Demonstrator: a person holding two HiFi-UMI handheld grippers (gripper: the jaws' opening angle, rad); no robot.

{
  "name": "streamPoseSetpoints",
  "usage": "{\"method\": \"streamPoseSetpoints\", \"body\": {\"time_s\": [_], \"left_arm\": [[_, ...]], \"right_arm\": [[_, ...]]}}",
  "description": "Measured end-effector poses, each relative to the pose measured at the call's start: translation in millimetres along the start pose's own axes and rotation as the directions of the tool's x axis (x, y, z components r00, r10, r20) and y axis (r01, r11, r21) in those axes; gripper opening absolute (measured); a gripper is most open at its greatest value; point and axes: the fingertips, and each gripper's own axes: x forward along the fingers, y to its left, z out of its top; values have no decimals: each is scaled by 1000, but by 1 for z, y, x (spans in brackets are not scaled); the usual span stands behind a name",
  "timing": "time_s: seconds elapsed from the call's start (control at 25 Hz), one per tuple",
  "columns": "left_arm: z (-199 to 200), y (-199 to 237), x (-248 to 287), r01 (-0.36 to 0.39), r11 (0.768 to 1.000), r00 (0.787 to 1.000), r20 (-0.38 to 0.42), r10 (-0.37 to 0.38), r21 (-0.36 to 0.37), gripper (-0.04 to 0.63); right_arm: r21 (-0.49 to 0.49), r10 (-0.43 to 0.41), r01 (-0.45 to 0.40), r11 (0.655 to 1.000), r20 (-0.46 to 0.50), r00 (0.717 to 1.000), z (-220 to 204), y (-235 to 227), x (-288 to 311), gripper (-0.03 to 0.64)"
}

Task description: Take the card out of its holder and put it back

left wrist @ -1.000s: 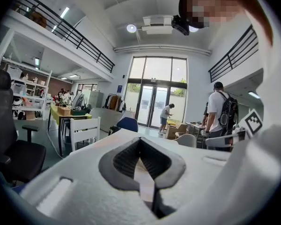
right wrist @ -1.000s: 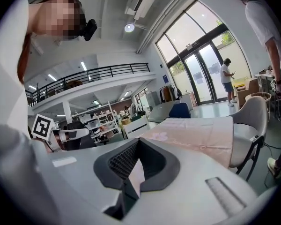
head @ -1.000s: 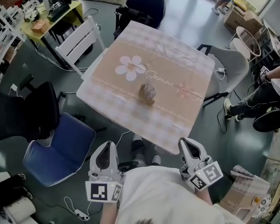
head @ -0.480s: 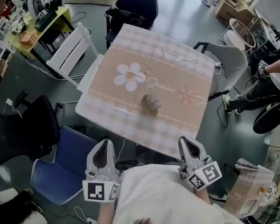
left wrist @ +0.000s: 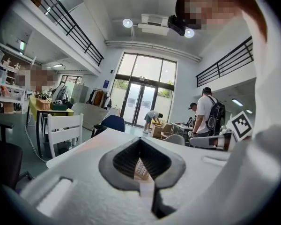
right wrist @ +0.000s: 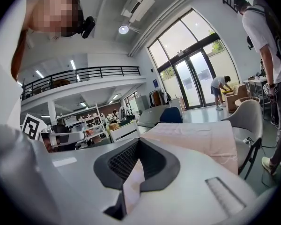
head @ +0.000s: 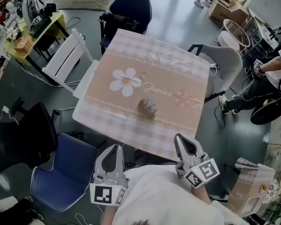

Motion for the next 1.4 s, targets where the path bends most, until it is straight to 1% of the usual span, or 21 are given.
{"method": "streamPoseSetpoints", "body": {"time_s": [0.16, 0.28, 0.36, 0.44, 0.56, 0.68, 0.92, 1.08, 1.24, 1.32, 1.4], "left_arm": [[1, 0, 0, 15, 1000, 1000, 6, -15, 7, 0], [1, 1, -1, 17, 1000, 1000, 10, -17, 9, 0], [4, 3, -1, 6, 1000, 1000, 24, -6, -8, 0], [7, 5, -2, -2, 1000, 1000, 31, 3, -18, 0], [6, 10, -4, -10, 1000, 1000, 21, 10, -2, 0], [7, 18, -3, -26, 1000, 1000, 16, 26, 2, 0], [6, 21, 2, -36, 999, 999, 5, 36, -1, 0], [4, 21, 4, -38, 999, 999, -4, 38, -6, 0], [3, 23, 5, -41, 999, 999, -11, 41, -9, 0], [3, 24, 5, -46, 999, 999, -14, 46, -13, 0], [3, 25, 4, -51, 999, 999, -16, 51, -16, 0]], "right_arm": [[-32, 9, -7, 999, 49, 999, 17, -2, 14, -3], [-52, 8, -5, 999, 53, 999, 21, -12, 34, -3], [-69, 14, -13, 998, 24, 1000, 15, -20, 52, 16], [-73, 16, -17, 997, -20, 1000, 4, -29, 71, 52], [-56, 11, -16, 998, -79, 997, -14, -40, 96, 109], [-39, 12, -17, 999, -133, 991, -31, -48, 120, 133], [-36, -2, -7, 999, -245, 970, -72, -61, 152, 133], [-10, -6, 3, 1000, -276, 961, -87, -66, 167, 133], [-18, 13, -19, 1000, -303, 953, -96, -62, 178, 132], [-24, 12, -21, 999, -311, 950, -100, -60, 181, 108], [-29, 2, -12, 1000, -310, 951, -101, -60, 182, 58]]}}
